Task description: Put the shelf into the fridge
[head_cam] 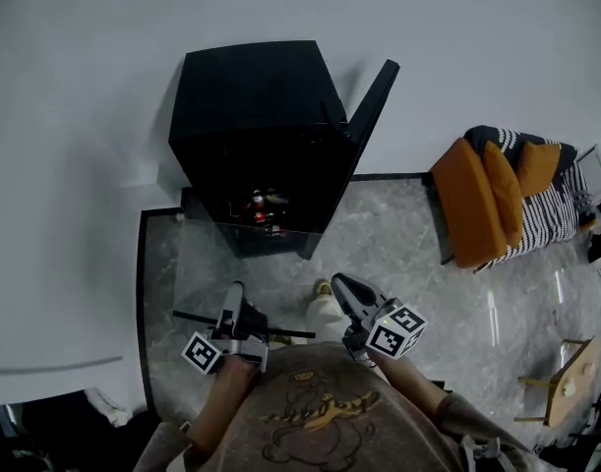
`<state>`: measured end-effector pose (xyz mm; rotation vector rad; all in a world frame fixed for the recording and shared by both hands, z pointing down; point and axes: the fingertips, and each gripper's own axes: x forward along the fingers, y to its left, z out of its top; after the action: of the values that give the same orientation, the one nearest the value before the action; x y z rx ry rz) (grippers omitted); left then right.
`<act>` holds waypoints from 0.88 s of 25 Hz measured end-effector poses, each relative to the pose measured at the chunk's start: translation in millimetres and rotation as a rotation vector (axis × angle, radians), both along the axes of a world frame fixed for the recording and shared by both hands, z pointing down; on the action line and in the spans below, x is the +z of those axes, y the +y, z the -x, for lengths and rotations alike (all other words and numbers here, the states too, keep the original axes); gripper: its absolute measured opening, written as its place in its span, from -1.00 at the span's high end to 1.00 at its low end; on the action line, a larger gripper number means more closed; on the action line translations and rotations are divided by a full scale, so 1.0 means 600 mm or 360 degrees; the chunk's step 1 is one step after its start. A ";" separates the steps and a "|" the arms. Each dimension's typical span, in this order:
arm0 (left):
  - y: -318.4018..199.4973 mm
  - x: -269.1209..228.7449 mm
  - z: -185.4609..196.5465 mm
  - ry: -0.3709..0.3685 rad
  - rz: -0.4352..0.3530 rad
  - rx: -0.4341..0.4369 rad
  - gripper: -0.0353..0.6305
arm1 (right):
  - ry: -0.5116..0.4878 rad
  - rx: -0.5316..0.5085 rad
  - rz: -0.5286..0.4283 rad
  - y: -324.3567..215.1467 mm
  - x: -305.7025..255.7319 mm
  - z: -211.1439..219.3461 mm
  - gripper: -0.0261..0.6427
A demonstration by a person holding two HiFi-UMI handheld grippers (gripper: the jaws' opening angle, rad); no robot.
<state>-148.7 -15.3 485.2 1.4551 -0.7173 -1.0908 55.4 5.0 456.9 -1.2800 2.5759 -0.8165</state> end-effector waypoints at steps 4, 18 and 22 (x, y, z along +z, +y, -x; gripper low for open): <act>-0.013 0.014 -0.014 0.0029 0.0028 -0.0039 0.84 | 0.0018 -0.0026 -0.0001 -0.023 -0.005 -0.015 0.85; -0.075 0.102 -0.048 0.0014 0.0124 -0.0152 0.84 | 0.0052 -0.0214 0.0004 -0.110 0.004 -0.035 0.85; -0.094 0.131 -0.056 -0.0005 0.0123 -0.0171 0.84 | 0.0065 -0.0261 0.0028 -0.133 0.020 -0.035 0.85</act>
<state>-115.4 -71.9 563.9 1.3657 -0.8388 -1.1301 76.3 -74.6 468.9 -1.1125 2.7410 -0.8513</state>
